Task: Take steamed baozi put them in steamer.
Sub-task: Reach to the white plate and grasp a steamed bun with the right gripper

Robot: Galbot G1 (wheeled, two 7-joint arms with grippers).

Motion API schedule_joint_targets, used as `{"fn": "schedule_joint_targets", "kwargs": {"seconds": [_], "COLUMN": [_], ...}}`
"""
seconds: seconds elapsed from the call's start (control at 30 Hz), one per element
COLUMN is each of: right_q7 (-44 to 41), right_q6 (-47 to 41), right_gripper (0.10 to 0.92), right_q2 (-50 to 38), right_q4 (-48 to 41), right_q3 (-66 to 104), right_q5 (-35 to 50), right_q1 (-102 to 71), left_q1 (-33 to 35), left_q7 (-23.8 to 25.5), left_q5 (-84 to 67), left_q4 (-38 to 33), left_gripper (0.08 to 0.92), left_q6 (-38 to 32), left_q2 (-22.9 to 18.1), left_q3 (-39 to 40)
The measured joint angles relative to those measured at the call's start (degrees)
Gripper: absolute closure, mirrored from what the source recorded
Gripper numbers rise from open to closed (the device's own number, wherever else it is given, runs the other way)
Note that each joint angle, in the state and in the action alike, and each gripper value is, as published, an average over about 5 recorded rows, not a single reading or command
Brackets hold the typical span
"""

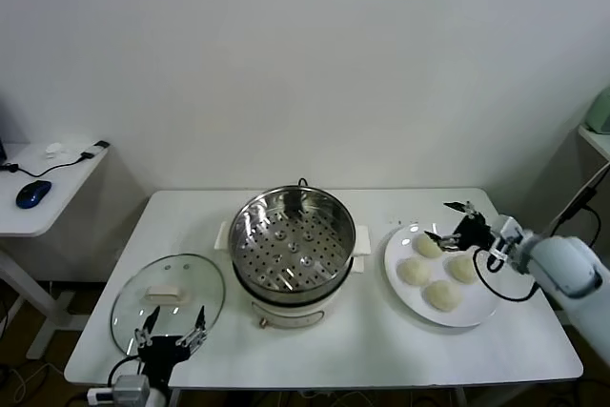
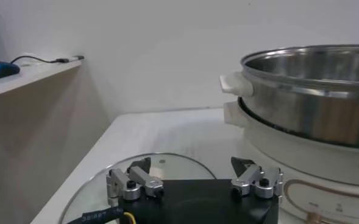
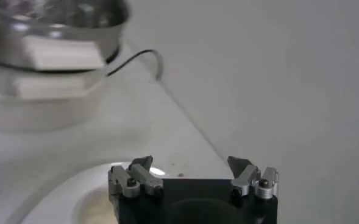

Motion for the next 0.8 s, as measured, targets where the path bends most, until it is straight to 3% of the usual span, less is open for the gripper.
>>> {"fn": "schedule_joint_targets", "kwargs": {"seconds": [0.33,0.8], "right_q7": [-20.2,-27.2], "right_q6": [7.2,9.6], "right_gripper": [0.203,0.203], "right_q2": [2.3,16.5], "right_q4": [-15.8,-36.8], "right_q3": [-37.0,-57.5], "right_q5": [-4.8,-8.3], "right_q1": [34.1,48.3], "left_q1": [-0.4,-1.5], "left_q7": [0.1,0.2], "left_q5": [0.1,-0.3], "left_q4": [0.9,2.6], "left_gripper": [0.177,0.177], "left_q6": [0.2,0.7], "left_q2": [-0.8,-0.8], "left_q3": [-0.5,-1.3]}}
